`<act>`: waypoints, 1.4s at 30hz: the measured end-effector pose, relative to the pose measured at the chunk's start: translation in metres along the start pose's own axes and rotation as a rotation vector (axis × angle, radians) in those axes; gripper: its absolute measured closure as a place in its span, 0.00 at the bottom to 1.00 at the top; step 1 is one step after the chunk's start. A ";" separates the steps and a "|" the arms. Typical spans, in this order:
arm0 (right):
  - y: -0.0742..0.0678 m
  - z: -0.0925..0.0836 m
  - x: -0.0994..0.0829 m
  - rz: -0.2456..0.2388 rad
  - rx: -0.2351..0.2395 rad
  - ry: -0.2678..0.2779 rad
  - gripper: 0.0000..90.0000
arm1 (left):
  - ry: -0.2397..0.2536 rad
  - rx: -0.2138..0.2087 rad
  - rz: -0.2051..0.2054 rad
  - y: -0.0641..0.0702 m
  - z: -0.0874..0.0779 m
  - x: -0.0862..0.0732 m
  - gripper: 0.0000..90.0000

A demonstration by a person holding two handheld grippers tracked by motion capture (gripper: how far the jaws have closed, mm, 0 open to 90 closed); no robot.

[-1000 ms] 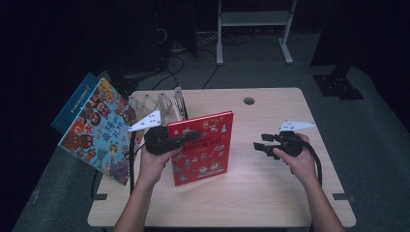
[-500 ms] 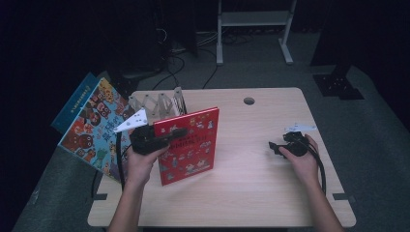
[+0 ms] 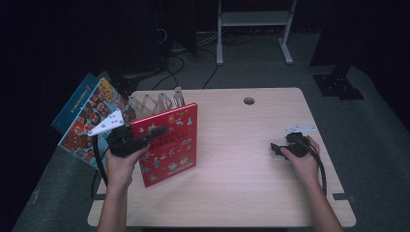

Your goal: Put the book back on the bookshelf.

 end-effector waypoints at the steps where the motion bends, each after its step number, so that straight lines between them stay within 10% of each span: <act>1: 0.000 0.000 0.000 0.002 0.000 -0.005 0.15 | 0.002 0.003 -0.003 -0.001 -0.002 0.000 0.88; 16: 0.001 0.001 0.000 0.006 -0.003 -0.006 0.14 | 0.052 0.107 -0.036 -0.036 -0.047 0.009 0.88; 42: 0.001 0.001 0.000 0.007 -0.003 -0.006 0.14 | 0.099 0.556 -0.018 -0.090 -0.030 -0.008 0.88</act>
Point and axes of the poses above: each handheld gripper's, and its own axes: z roughly forward along the jaws, x roughly out of its top, y roughly to its right, the point moved 8 cm from there along z, roughly forward along the jaws, and after that the axes turned 13 degrees about x, right-handed, at the moved point
